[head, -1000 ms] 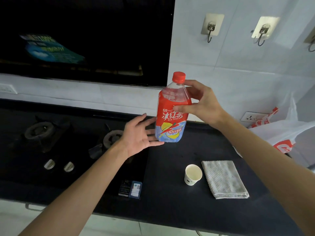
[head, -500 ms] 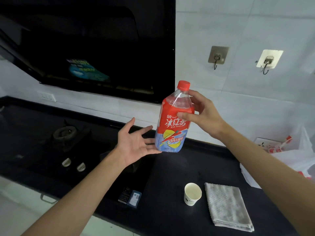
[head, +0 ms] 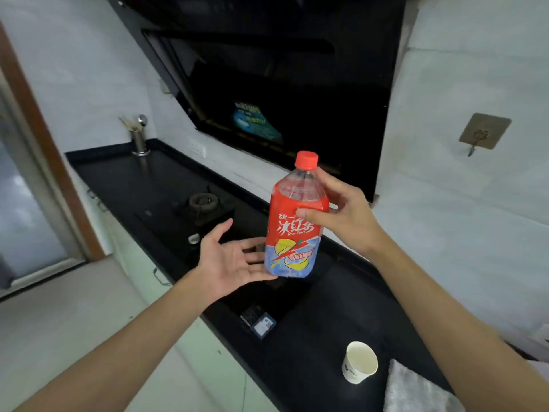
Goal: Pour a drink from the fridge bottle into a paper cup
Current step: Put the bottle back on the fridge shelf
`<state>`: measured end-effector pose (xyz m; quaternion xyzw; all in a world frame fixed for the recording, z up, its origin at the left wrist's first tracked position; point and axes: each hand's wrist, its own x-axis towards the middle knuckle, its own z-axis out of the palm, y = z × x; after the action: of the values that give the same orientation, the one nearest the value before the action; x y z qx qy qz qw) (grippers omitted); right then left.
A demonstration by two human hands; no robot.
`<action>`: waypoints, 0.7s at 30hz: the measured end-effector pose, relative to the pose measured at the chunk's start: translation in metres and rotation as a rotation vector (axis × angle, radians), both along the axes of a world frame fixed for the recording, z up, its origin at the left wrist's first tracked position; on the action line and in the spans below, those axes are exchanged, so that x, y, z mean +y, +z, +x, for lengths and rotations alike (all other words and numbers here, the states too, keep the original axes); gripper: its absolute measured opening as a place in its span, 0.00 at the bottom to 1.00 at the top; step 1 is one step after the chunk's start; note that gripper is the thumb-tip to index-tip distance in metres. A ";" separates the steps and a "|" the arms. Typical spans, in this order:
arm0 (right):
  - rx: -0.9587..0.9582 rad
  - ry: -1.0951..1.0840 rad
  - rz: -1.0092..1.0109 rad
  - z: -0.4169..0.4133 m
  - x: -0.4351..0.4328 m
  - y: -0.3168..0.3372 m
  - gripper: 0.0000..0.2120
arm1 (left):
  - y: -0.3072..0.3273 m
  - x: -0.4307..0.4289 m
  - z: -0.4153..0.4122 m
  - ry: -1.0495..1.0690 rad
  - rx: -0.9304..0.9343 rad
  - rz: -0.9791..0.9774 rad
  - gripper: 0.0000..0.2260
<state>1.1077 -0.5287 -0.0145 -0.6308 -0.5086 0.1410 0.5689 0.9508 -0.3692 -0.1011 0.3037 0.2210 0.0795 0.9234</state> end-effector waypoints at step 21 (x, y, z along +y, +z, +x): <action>0.023 0.814 -0.050 -0.293 0.271 0.033 0.30 | 0.033 0.116 -0.367 0.716 0.051 0.179 0.36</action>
<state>0.8146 -0.2576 0.0189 -0.3901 -0.7068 0.3740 0.4565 0.5836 -0.2535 -0.0684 0.2887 0.3283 0.4092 0.8009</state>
